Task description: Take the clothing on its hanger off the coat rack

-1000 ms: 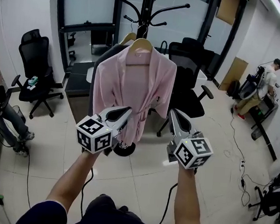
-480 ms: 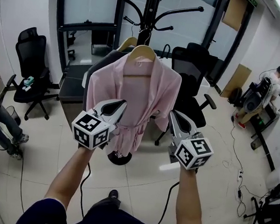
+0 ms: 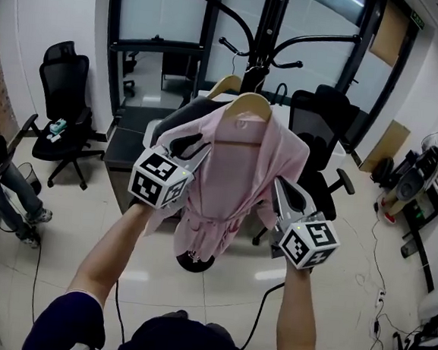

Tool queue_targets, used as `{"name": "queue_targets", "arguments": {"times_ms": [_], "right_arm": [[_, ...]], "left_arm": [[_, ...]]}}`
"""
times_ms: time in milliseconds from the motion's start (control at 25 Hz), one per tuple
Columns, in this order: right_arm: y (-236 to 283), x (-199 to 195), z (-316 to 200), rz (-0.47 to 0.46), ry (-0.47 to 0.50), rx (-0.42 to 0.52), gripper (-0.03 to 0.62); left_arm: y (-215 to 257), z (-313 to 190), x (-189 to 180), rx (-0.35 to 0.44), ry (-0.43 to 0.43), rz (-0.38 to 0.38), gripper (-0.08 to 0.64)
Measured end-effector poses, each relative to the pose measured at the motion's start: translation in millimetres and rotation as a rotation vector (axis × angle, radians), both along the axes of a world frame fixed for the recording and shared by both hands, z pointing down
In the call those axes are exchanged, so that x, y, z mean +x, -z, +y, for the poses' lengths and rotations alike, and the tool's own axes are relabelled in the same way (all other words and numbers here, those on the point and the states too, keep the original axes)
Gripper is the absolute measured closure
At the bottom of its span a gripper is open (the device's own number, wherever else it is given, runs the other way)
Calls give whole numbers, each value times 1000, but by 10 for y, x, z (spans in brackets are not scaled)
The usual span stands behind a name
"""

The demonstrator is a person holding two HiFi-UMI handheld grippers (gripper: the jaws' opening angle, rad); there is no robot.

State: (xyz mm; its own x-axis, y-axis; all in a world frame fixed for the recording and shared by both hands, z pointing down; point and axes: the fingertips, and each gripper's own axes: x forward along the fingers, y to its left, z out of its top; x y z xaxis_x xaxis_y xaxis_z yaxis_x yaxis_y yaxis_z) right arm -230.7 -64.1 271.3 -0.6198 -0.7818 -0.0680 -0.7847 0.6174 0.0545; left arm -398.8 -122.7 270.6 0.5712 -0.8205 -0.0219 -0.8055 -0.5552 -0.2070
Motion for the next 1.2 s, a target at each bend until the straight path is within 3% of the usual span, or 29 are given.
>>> {"name": "queue_targets", "arguments": {"times_ms": [240, 480, 680, 800, 1200], "right_arm": [[42, -138, -123, -7, 47, 11, 591], [13, -43, -148, -24, 45, 5, 591], [-24, 127, -160, -40, 16, -3, 591], [-37, 204, -180, -51, 1, -5, 591], [-60, 277, -128, -53, -12, -6, 591]], "left_arm": [[192, -357, 0, 103, 83, -229, 290], [77, -750, 148, 41, 61, -423, 268], [15, -927, 215, 15, 84, -497, 287], [8, -976, 183, 23, 108, -534, 462], [168, -879, 140, 16, 117, -561, 472]]}}
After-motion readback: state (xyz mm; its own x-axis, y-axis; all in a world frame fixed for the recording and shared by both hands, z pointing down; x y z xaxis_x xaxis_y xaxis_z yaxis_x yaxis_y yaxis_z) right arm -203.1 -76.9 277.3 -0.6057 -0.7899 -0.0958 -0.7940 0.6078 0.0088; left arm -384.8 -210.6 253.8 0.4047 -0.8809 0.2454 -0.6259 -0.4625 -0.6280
